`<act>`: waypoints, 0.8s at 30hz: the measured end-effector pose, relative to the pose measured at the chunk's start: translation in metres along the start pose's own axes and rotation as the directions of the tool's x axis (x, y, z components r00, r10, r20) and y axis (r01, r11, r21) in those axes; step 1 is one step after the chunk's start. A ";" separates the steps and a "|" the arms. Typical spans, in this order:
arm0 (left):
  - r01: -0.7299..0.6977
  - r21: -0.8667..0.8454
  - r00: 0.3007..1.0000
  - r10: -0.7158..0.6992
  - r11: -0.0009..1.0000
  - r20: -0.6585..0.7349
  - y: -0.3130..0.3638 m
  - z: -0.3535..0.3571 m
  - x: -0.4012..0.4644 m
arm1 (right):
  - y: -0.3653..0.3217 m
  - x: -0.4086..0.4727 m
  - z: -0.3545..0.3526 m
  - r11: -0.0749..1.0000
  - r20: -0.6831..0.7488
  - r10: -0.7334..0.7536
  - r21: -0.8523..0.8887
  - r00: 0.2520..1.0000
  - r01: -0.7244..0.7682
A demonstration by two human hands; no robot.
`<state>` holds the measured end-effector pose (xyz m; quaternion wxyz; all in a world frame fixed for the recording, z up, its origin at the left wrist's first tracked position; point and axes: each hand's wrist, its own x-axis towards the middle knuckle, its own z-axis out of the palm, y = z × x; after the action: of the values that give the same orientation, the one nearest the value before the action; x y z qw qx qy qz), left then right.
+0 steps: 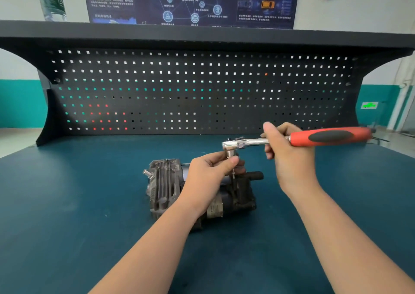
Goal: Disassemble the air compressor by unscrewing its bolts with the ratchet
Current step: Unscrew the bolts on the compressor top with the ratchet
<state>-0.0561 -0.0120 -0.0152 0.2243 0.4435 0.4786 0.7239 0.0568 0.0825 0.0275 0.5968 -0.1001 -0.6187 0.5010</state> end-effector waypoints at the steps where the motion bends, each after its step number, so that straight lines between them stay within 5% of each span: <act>1: -0.005 -0.027 1.000 0.005 1.000 -0.016 -0.001 0.000 0.001 | 0.008 0.007 -0.002 0.932 0.005 0.278 0.242 0.961 -0.271; 2: -0.018 -0.036 1.000 0.017 0.999 -0.024 -0.003 0.000 0.001 | 0.017 0.012 -0.003 0.782 0.061 0.501 0.396 0.863 -0.482; 4: -0.025 -0.047 0.999 0.024 0.999 -0.024 -0.004 0.000 0.001 | 0.033 0.013 -0.003 0.599 0.137 0.680 0.464 0.721 -0.653; 6: -0.007 -0.048 1.000 0.007 0.999 -0.002 -0.006 -0.001 0.002 | 0.036 0.014 0.000 0.618 0.112 0.668 0.468 0.736 -0.632; 8: 0.027 -0.033 0.999 -0.026 0.999 0.026 -0.006 -0.001 0.002 | 0.026 0.012 0.005 0.813 -0.005 0.465 0.397 0.885 -0.425; 10: 0.044 -0.028 0.999 -0.043 0.999 0.033 -0.005 -0.001 0.002 | 0.008 0.005 0.009 0.999 -0.043 0.022 0.039 0.999 -0.021; 11: 0.039 -0.019 0.999 -0.038 0.999 0.037 -0.003 0.000 0.002 | 0.000 -0.001 0.012 0.962 0.019 -0.232 -0.146 0.973 0.232; 13: -0.003 0.057 0.999 0.001 0.998 0.043 0.001 0.001 -0.001 | -0.011 -0.014 0.017 0.661 0.290 -0.600 -0.347 0.746 0.666; 15: -0.070 0.154 0.997 0.066 0.986 0.027 0.004 0.003 -0.004 | -0.011 -0.023 0.020 0.342 0.477 -0.727 -0.374 0.495 0.862; 16: -0.098 0.168 0.995 0.096 0.981 0.021 0.004 0.003 -0.004 | -0.009 -0.024 0.020 0.324 0.483 -0.733 -0.371 0.479 0.870; 17: -0.106 0.144 0.994 0.103 0.984 0.023 0.002 0.003 -0.003 | -0.008 -0.023 0.019 0.411 0.441 -0.712 -0.368 0.546 0.834; 19: -0.061 0.041 0.998 0.061 0.997 -0.001 -0.002 0.001 -0.001 | -0.004 -0.017 0.014 0.755 0.206 -0.525 -0.336 0.826 0.563; 21: 0.001 -0.084 0.999 -0.004 0.996 -0.036 -0.002 0.001 0.002 | 0.002 -0.002 0.005 0.999 -0.037 -0.042 -0.032 0.998 0.040; 23: -0.006 -0.115 0.998 -0.002 0.993 -0.061 -0.005 0.001 0.004 | 0.017 0.012 0.000 0.776 0.062 0.507 0.402 0.860 -0.486; 24: -0.017 -0.112 0.998 0.011 0.994 -0.060 -0.006 0.000 0.004 | 0.025 0.014 -0.001 0.652 0.130 0.625 0.457 0.770 -0.606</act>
<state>-0.0585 -0.0060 -0.0185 0.2297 0.4119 0.4404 0.7640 0.0418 0.1053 0.0176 0.4090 -0.1645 -0.3943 0.8063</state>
